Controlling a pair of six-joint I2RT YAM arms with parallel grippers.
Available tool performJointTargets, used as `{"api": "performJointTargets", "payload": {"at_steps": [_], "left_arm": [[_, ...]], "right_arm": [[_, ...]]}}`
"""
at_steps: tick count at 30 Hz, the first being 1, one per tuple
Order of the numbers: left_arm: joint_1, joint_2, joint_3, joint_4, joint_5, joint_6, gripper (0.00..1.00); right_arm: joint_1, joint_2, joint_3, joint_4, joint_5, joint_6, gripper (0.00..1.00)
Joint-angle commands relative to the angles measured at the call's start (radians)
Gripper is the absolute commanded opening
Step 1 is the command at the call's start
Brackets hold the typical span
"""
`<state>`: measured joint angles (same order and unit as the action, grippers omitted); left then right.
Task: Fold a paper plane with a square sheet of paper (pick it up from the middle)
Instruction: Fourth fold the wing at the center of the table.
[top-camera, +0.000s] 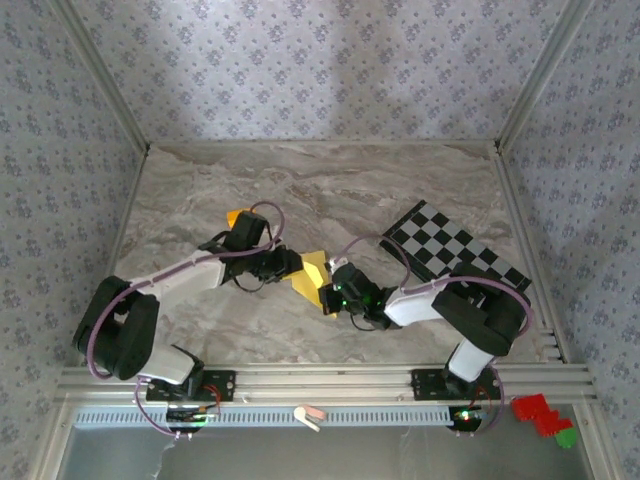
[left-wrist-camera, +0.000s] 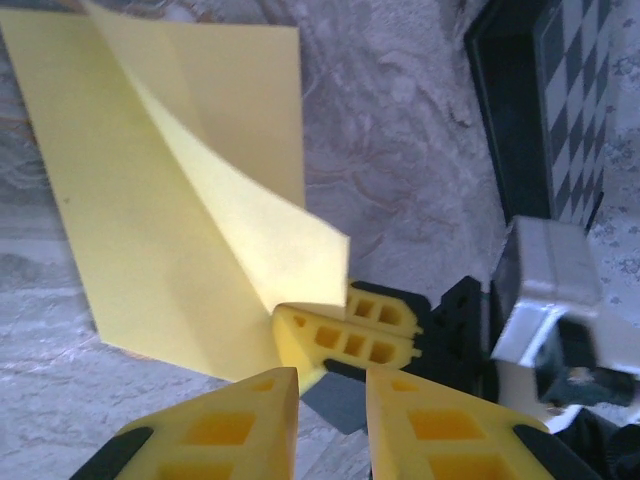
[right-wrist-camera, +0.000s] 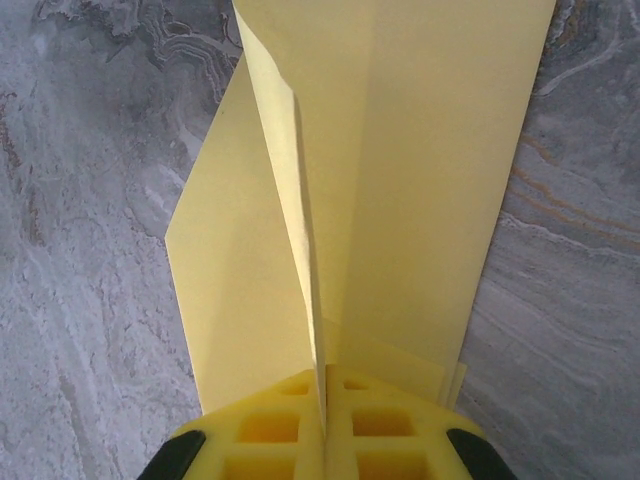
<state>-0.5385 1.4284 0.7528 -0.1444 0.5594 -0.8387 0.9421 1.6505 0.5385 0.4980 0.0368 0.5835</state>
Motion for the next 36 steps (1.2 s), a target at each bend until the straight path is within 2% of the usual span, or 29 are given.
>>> {"api": "performJointTargets", "payload": {"at_steps": [1,8,16,23,36], "left_arm": [[0.001,0.012,-0.042,0.076,0.002,-0.036,0.24],[-0.001,0.033,-0.045,0.057,-0.028,-0.032,0.23],[-0.024,0.109,-0.048,0.106,0.039,-0.035,0.20],[-0.028,0.166,-0.057,0.132,0.009,-0.043,0.16],[-0.006,0.231,-0.089,0.149,-0.020,-0.024,0.13]], "right_arm": [[-0.001,0.027,-0.018,0.006,0.007,0.021,0.04],[0.013,0.051,0.016,0.003,0.017,0.031,0.04],[0.032,0.050,0.023,0.001,0.040,0.038,0.04],[0.031,0.067,0.023,0.020,0.037,0.119,0.04],[0.022,0.097,-0.009,0.065,0.020,0.253,0.04]]}}
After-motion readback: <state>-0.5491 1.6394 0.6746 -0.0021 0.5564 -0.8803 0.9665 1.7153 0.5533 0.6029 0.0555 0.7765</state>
